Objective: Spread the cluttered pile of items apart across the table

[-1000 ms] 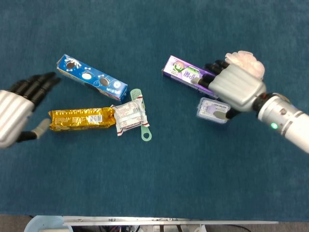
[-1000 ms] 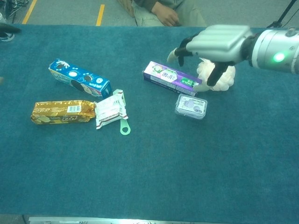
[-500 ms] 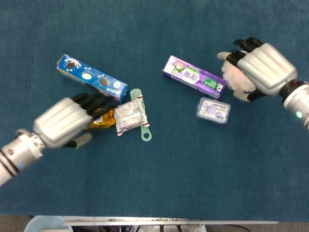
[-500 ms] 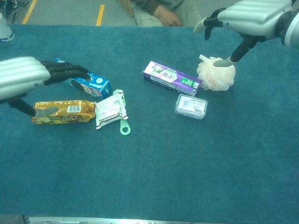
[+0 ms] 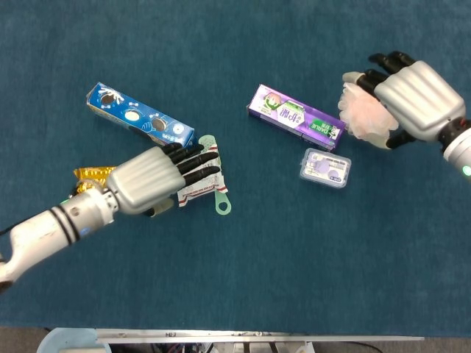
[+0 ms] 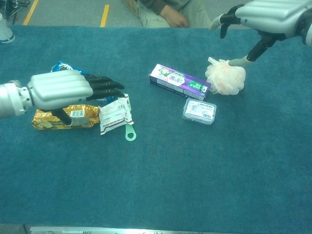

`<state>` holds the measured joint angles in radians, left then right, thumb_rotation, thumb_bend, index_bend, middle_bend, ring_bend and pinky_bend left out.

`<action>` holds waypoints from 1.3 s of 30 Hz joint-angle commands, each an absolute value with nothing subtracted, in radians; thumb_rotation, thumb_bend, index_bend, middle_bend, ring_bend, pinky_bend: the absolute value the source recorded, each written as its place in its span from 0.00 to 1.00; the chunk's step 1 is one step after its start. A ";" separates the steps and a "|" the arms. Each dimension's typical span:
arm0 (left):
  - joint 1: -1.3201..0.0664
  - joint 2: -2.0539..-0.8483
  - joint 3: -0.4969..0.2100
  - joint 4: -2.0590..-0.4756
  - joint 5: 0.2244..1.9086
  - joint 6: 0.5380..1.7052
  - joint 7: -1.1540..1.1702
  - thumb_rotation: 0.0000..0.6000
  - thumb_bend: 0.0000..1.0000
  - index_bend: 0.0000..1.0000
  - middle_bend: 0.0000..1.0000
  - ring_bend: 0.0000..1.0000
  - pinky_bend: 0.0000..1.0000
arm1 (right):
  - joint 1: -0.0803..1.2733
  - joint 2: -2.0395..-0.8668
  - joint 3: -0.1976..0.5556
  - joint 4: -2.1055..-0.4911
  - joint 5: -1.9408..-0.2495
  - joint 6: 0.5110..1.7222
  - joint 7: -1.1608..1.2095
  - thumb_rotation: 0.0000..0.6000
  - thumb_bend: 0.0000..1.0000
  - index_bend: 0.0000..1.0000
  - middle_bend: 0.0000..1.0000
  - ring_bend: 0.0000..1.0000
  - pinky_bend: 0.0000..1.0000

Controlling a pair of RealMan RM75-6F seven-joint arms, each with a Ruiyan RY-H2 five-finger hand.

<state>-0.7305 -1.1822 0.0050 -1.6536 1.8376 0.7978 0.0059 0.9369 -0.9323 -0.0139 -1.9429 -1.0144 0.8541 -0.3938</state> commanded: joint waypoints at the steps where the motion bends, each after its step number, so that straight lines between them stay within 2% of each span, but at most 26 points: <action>1: -0.766 -1.224 -0.013 -1.628 1.783 0.743 0.049 1.00 0.37 0.00 0.00 0.02 0.19 | 0.930 -0.932 -0.010 -1.937 -1.018 0.847 -0.390 0.75 0.23 0.17 0.30 0.11 0.16; 20: -0.908 -1.380 -0.049 -1.550 1.572 0.513 0.360 1.00 0.37 0.04 0.00 0.02 0.19 | 0.885 -0.938 0.010 -1.897 -1.038 0.809 -0.364 0.75 0.23 0.17 0.30 0.11 0.16; 27: -0.919 -1.397 -0.038 -1.548 1.486 0.501 0.472 1.00 0.37 0.09 0.00 0.02 0.19 | 0.868 -0.936 0.015 -1.877 -1.049 0.793 -0.341 0.75 0.23 0.17 0.30 0.11 0.16; 39: -0.913 -1.373 0.012 -1.577 1.419 0.552 0.594 1.00 0.37 0.22 0.04 0.02 0.19 | 0.853 -0.932 0.031 -1.869 -1.073 0.771 -0.311 0.75 0.23 0.17 0.30 0.11 0.16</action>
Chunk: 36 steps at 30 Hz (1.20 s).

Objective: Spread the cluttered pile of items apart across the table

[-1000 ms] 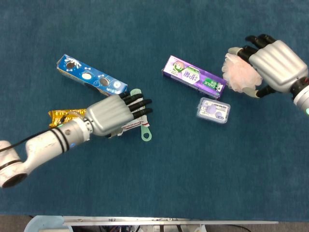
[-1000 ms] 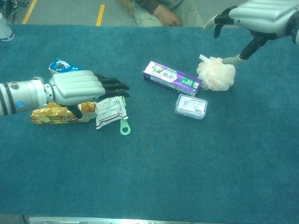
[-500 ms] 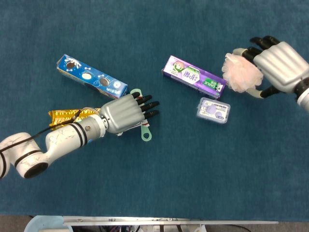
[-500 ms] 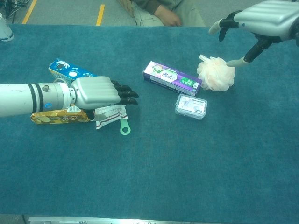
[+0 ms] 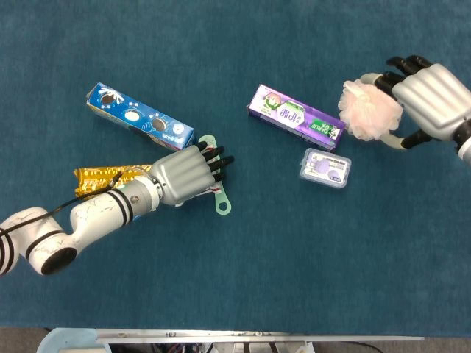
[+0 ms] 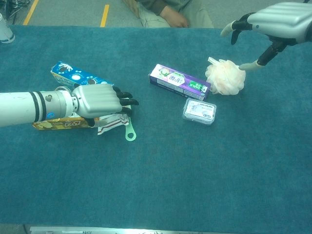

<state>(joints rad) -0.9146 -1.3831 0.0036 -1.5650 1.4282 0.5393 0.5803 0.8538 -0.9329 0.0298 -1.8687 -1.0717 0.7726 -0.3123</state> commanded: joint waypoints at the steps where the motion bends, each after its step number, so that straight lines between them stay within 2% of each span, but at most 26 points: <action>1: -0.911 -1.367 0.015 -1.582 1.419 0.560 0.600 1.00 0.37 0.23 0.05 0.02 0.19 | 0.852 -0.931 0.033 -1.870 -1.074 0.770 -0.310 0.75 0.23 0.17 0.30 0.11 0.16; 21: -0.835 -1.168 0.117 -1.695 1.422 0.686 0.634 1.00 0.37 0.25 0.07 0.03 0.19 | 0.853 -0.932 0.056 -1.896 -1.072 0.756 -0.321 0.75 0.23 0.17 0.30 0.11 0.16; 36: -0.790 -1.071 0.115 -1.749 1.385 0.761 0.654 1.00 0.37 0.25 0.07 0.03 0.19 | 0.850 -0.934 0.064 -1.894 -1.065 0.754 -0.321 0.75 0.23 0.17 0.30 0.11 0.16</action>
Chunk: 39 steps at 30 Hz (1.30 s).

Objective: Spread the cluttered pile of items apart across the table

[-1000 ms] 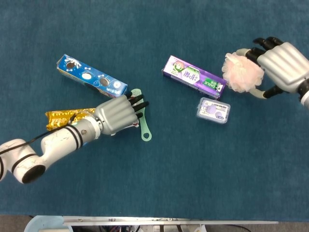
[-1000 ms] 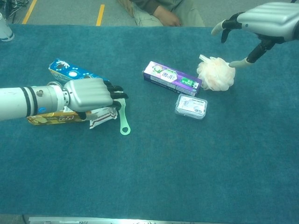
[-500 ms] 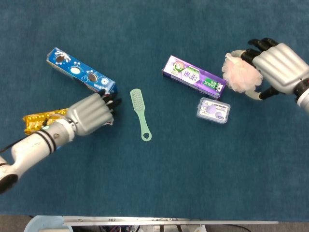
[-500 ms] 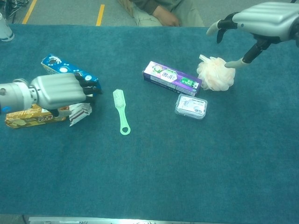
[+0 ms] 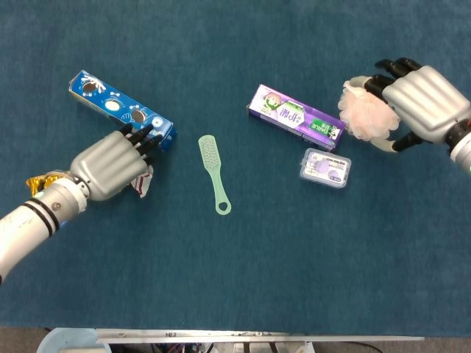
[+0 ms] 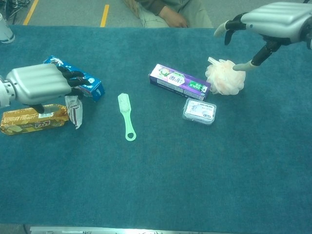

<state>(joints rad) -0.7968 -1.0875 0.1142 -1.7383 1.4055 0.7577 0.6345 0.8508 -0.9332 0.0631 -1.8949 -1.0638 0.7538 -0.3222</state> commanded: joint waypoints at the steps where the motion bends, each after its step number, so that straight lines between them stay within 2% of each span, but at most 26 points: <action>1: -0.789 -1.065 0.115 -1.752 1.378 0.763 0.663 1.00 0.37 0.25 0.07 0.03 0.19 | 0.849 -0.934 0.064 -1.894 -1.067 0.754 -0.320 0.75 0.23 0.17 0.30 0.11 0.16; 13: -0.764 -0.994 0.116 -1.820 1.295 0.796 0.730 1.00 0.37 0.25 0.07 0.03 0.19 | 0.877 -0.947 0.061 -1.915 -1.120 0.700 -0.334 0.76 0.23 0.17 0.30 0.11 0.16; 21: -0.724 -0.938 0.097 -1.867 1.300 0.882 0.695 1.00 0.37 0.25 0.07 0.03 0.19 | 0.948 -1.006 0.068 -1.935 -1.131 0.632 -0.380 0.76 0.24 0.17 0.30 0.11 0.16; 24: -0.689 -0.933 0.083 -1.870 1.316 0.947 0.654 1.00 0.37 0.24 0.07 0.03 0.19 | 0.989 -1.033 0.063 -1.936 -1.128 0.587 -0.408 0.77 0.26 0.17 0.30 0.11 0.16; 30: -0.621 -0.937 0.052 -1.853 1.344 1.071 0.573 1.00 0.37 0.24 0.07 0.04 0.19 | 1.063 -1.097 0.050 -1.923 -1.090 0.546 -0.468 0.77 0.40 0.17 0.30 0.11 0.16; 39: -0.559 -0.920 0.018 -1.880 1.359 1.168 0.516 1.00 0.37 0.24 0.07 0.04 0.19 | 1.165 -1.192 0.027 -1.892 -0.986 0.546 -0.544 0.77 0.57 0.17 0.30 0.11 0.16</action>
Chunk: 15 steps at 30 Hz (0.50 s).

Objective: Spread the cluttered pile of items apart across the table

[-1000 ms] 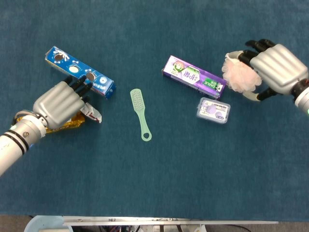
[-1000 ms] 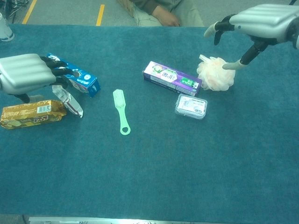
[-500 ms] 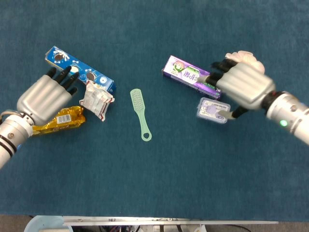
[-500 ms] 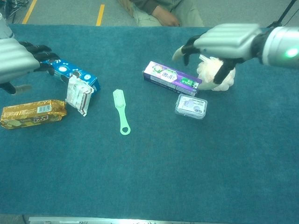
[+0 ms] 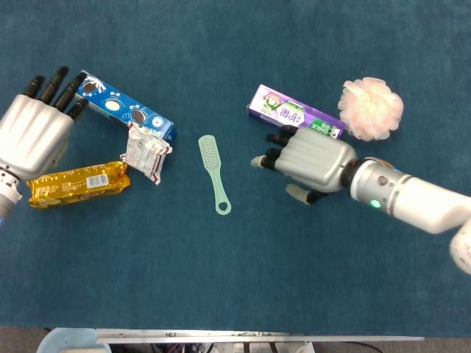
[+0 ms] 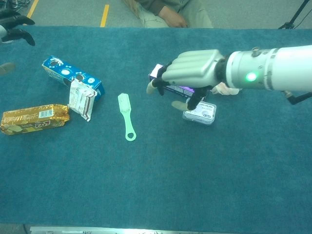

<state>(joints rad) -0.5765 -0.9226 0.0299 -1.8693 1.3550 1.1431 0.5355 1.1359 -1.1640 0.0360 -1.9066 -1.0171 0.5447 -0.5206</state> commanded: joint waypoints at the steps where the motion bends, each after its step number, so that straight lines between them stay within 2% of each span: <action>1: -0.554 -0.921 0.014 -1.882 1.362 1.177 0.509 1.00 0.37 0.24 0.07 0.04 0.19 | 1.177 -1.202 0.023 -1.887 -0.973 0.548 -0.552 0.77 0.61 0.17 0.30 0.11 0.16; 8: -0.520 -0.913 -0.011 -1.921 1.367 1.215 0.438 1.00 0.37 0.24 0.07 0.04 0.19 | 1.266 -1.292 -0.004 -1.845 -0.870 0.573 -0.619 0.78 0.86 0.17 0.30 0.11 0.16; 11: -0.507 -0.905 -0.017 -1.934 1.377 1.227 0.416 1.00 0.37 0.24 0.07 0.04 0.19 | 1.299 -1.322 -0.013 -1.840 -0.834 0.589 -0.640 0.77 0.91 0.17 0.29 0.11 0.16; 15: -0.496 -0.886 -0.018 -1.950 1.381 1.221 0.393 1.00 0.37 0.23 0.07 0.04 0.19 | 1.340 -1.351 -0.030 -1.834 -0.793 0.604 -0.665 0.77 0.92 0.15 0.18 0.08 0.16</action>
<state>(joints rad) -0.4982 -0.8882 -0.0175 -1.9477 1.3793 1.2226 0.3955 1.3282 -1.3409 -0.0219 -1.8385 -0.8054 0.5977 -0.6547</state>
